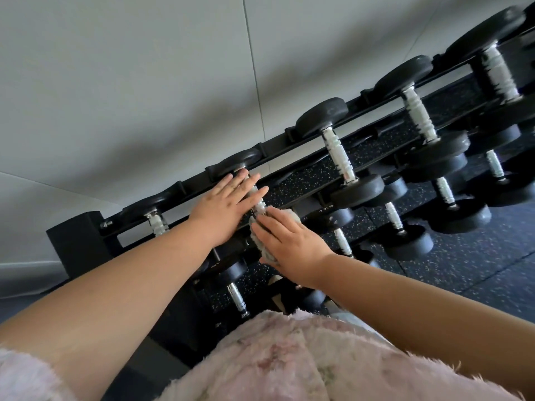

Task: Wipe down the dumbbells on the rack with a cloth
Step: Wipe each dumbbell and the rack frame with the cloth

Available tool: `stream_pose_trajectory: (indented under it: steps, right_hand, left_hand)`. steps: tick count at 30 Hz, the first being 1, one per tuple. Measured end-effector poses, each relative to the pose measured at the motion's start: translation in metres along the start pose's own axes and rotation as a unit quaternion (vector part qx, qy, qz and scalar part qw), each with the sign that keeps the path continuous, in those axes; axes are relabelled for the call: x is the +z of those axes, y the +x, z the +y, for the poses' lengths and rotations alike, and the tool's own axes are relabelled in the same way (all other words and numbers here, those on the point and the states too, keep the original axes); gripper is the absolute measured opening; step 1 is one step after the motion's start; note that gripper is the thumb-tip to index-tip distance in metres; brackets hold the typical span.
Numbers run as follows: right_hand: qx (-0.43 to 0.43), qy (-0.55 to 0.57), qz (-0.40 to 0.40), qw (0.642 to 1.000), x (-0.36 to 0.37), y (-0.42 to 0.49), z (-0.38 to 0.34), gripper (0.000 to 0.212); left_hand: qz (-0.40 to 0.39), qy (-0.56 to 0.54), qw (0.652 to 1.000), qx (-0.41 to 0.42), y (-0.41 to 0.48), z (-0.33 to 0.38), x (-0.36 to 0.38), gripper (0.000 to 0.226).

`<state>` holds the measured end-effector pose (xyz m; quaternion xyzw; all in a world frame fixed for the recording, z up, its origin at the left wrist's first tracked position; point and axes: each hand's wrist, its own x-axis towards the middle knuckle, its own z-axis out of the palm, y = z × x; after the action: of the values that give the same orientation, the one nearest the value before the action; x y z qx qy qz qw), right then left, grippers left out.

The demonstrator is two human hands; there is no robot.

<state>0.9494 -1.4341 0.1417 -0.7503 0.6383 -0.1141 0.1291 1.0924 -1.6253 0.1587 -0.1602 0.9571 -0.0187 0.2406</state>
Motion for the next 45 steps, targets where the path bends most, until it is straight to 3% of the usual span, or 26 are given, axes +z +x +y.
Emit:
stream_pose_trajectory:
  steps: [3,6,11,14,16,19,21,25,27,28,29,32,35,36,38,39,41,44,45]
  right_hand:
    - [-0.064,-0.024,-0.006,0.998,0.001,-0.002,0.004,0.067]
    - [-0.06,0.0,0.005,0.998,-0.006,0.007,-0.001,0.062]
    - [0.157,0.139,0.01,0.978,-0.018,0.005,0.021,0.052]
    - [0.22,0.212,-0.042,0.951,-0.016,-0.004,0.027,0.055]
    - [0.294,0.281,-0.067,0.911,-0.013,-0.006,0.028,0.05]
    - [0.418,0.326,-0.062,0.846,-0.018,-0.003,0.03,0.059]
    - [0.402,0.313,-0.048,0.859,-0.028,0.003,0.017,0.051]
    - [0.217,0.174,-0.035,0.96,-0.036,0.014,-0.029,0.06]
    - [0.183,0.145,-0.016,0.972,-0.025,0.013,-0.029,0.061]
    - [0.215,0.168,-0.026,0.962,-0.02,0.011,-0.022,0.059]
    - [0.27,0.22,-0.043,0.936,-0.019,0.009,-0.016,0.058]
    - [0.459,0.393,-0.044,0.796,-0.027,0.003,-0.006,0.058]
    - [0.545,0.48,-0.069,0.684,-0.03,0.012,-0.004,0.057]
    - [0.569,0.528,-0.072,0.627,-0.03,0.017,-0.009,0.056]
    - [0.593,0.657,-0.036,0.464,-0.035,0.024,-0.027,0.047]
    - [0.59,0.689,-0.037,0.42,-0.04,0.025,-0.038,0.049]
    - [0.578,0.711,-0.03,0.399,-0.038,0.029,-0.055,0.054]
    - [0.587,0.71,-0.008,0.39,-0.039,0.038,-0.066,0.046]
    - [0.588,0.702,0.006,0.402,-0.038,0.04,-0.063,0.044]
  left_hand:
    - [-0.003,0.019,1.0,0.004,-0.001,-0.001,-0.001,0.108]
    - [-0.007,0.022,1.0,0.004,-0.001,-0.001,-0.002,0.109]
    - [-0.016,0.005,1.0,-0.003,-0.003,0.0,-0.005,0.102]
    - [-0.014,-0.006,1.0,0.001,-0.001,-0.001,-0.008,0.1]
    - [-0.013,-0.004,1.0,0.003,-0.001,-0.002,-0.006,0.102]
    - [-0.007,-0.003,1.0,0.001,-0.002,-0.001,-0.002,0.103]
    - [-0.004,-0.005,1.0,0.002,-0.001,-0.001,0.0,0.103]
    - [0.003,-0.012,1.0,-0.003,0.0,-0.001,0.002,0.101]
    - [0.015,-0.002,1.0,0.001,0.0,-0.003,0.002,0.1]
    - [0.017,-0.001,1.0,0.005,-0.001,-0.004,0.002,0.101]
    - [0.016,0.002,1.0,0.009,-0.001,-0.005,0.001,0.101]
    - [0.006,0.011,1.0,0.008,-0.002,-0.006,-0.001,0.1]
    - [0.0,0.01,1.0,0.005,-0.001,-0.003,-0.003,0.086]
    - [0.001,0.009,1.0,0.003,-0.001,-0.002,-0.005,0.079]
    - [0.006,0.012,1.0,0.007,0.002,-0.002,-0.011,0.066]
    - [0.006,0.022,1.0,0.016,0.006,-0.002,-0.015,0.061]
    - [-0.004,0.044,0.998,0.044,0.016,-0.004,-0.021,0.055]
    - [-0.009,0.054,0.995,0.082,0.031,-0.007,-0.026,0.051]
    - [-0.004,0.057,0.994,0.09,0.034,-0.007,-0.025,0.049]
